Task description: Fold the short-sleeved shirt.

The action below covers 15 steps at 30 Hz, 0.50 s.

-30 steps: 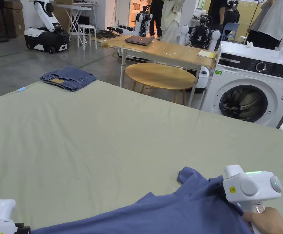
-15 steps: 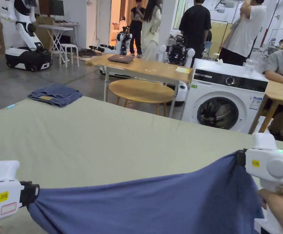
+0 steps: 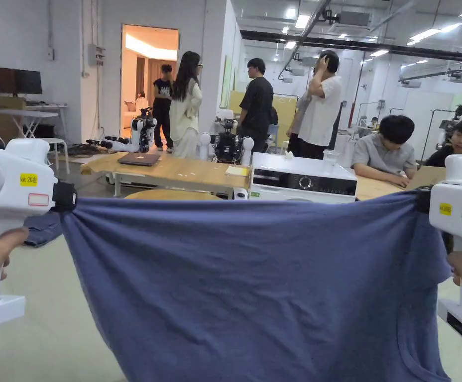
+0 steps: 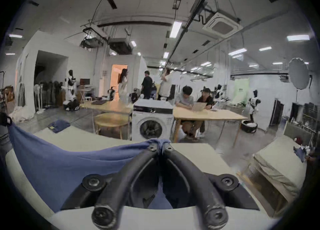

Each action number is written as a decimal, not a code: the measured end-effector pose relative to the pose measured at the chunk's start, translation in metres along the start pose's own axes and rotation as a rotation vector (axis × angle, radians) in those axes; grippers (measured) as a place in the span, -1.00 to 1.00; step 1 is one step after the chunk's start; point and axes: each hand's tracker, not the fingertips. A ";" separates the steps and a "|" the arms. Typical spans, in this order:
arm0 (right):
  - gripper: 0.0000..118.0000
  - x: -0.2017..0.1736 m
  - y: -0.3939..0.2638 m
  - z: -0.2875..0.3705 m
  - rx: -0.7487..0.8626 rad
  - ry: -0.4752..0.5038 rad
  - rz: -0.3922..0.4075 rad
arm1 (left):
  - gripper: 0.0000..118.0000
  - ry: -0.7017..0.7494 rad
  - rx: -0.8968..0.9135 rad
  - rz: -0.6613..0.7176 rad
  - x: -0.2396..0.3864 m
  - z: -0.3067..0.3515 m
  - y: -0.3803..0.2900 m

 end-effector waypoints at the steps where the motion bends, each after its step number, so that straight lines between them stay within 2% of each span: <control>1: -1.00 0.005 0.010 0.000 0.009 -0.006 -0.012 | -1.00 0.008 0.006 -0.007 0.006 -0.004 0.015; 9: -1.00 0.020 0.085 -0.023 0.100 -0.071 -0.058 | -1.00 0.019 0.108 -0.054 0.032 -0.037 0.108; 15: -1.00 0.015 0.134 -0.048 0.164 -0.116 -0.034 | -1.00 0.037 0.175 -0.059 0.041 -0.058 0.174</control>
